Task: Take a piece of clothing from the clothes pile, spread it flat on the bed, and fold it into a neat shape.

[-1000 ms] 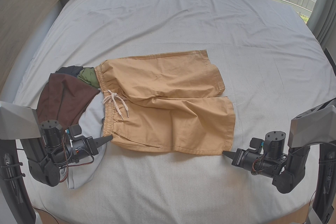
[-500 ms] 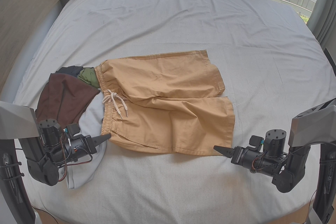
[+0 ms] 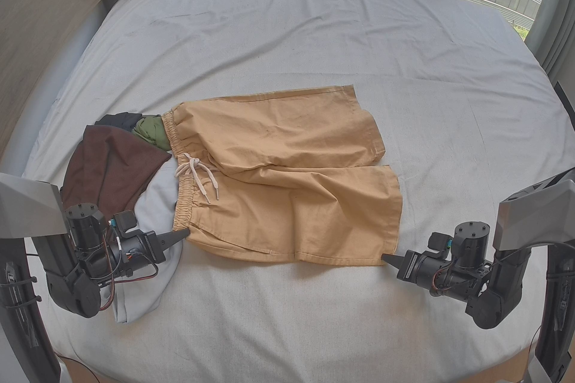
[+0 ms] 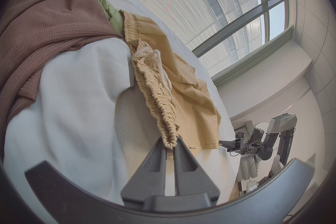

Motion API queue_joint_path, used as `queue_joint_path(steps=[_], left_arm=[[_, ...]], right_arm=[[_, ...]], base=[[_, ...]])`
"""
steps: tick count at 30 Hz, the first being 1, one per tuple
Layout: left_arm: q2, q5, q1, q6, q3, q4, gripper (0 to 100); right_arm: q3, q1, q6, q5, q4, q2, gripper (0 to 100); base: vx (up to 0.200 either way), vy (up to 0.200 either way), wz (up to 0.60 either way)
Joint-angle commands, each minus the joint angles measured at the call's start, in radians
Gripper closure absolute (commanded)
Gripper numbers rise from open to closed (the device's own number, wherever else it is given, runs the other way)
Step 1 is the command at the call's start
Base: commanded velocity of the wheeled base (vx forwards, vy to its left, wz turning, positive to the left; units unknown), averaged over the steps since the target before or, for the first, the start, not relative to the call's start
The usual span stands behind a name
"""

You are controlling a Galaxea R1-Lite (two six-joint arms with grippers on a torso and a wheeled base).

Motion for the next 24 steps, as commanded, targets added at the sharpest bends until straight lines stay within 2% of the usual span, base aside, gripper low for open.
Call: queue_joint_path(steps=[1, 15, 24], left_arm=[[-0.002, 0.001, 0.000, 0.001, 0.003, -0.001, 100], [-0.077, -0.009, 0.033, -0.011, 0.121, 0.001, 100], [-0.143, -0.009, 0.039, -0.006, 0.242, 0.004, 100]], right_arm=[[0.001, 0.000, 0.002, 0.001, -0.003, -0.006, 100], [0.085, -0.004, -0.012, 0.047, 0.004, -0.129, 100], [0.150, 0.006, -0.075, 0.049, 0.008, -0.121, 100]], base=[[0.000, 0.000, 0.00], [0.000, 0.000, 0.00], [0.000, 0.000, 0.00]])
